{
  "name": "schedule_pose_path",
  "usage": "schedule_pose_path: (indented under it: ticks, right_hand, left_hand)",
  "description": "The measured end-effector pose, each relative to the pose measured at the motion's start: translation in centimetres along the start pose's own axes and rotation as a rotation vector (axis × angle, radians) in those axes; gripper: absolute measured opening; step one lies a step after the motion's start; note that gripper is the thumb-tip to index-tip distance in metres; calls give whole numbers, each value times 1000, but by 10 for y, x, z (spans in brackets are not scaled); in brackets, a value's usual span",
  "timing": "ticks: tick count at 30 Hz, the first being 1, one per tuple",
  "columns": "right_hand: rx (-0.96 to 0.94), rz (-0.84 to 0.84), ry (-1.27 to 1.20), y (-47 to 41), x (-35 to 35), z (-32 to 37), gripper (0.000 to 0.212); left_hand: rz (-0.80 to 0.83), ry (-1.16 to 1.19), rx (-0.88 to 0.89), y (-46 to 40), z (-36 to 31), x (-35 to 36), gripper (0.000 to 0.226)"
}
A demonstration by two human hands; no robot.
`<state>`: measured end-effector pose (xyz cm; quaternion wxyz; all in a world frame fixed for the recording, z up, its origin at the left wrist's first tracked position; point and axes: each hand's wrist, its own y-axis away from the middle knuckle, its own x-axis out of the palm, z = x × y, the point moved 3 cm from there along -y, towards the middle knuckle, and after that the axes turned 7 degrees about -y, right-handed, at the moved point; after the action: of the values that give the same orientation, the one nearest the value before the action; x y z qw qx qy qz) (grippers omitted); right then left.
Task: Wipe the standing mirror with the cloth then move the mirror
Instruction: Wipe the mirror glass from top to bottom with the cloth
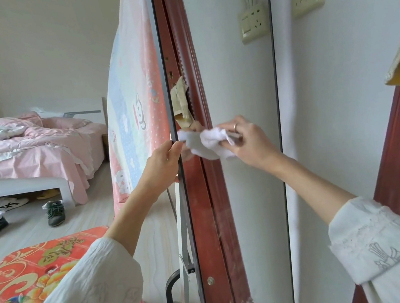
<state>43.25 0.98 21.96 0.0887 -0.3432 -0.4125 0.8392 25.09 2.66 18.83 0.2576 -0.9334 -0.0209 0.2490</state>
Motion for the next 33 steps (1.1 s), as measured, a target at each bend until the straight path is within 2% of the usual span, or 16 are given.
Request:
schedule_pose_path:
  ticks: [5, 7, 10, 12, 15, 16, 17, 19, 22, 25, 29, 33]
  right_hand:
    - [-125, 20, 97, -12, 26, 21, 23]
    - [-118, 33, 85, -5, 35, 20, 25]
    - [-134, 136, 34, 17, 47, 14, 23]
    - [-69, 279, -1, 40, 56, 8, 24]
    - [71, 631, 60, 66, 62, -2, 24]
    - [88, 662, 82, 66, 58, -5, 23]
    - [95, 621, 68, 62, 52, -7, 23]
    - [117, 403, 5, 45, 37, -8, 22]
    - [64, 123, 47, 17, 19, 0, 22]
    - [-2, 44, 36, 3, 21, 16, 23]
    - [34, -55, -15, 10, 38, 20, 27]
    - [37, 20, 12, 40, 55, 11, 29]
  left_hand:
    - [-36, 107, -4, 9, 9, 3, 36]
    - [-29, 155, -41, 7, 12, 2, 46]
    - [-32, 152, -51, 5, 13, 2, 54]
    - [-21, 168, -63, 4, 14, 2, 56]
    - [17, 188, -79, 8, 13, 2, 54]
    - [26, 194, -83, 9, 14, 3, 51]
    - [31, 208, -91, 10, 14, 5, 51]
    - [32, 229, -103, 14, 18, 7, 52]
    - [15, 237, -135, 19, 26, 10, 53]
    - [34, 266, -163, 27, 32, 13, 50]
    - [80, 286, -171, 37, 38, 17, 48]
    - [92, 310, -182, 47, 42, 24, 39]
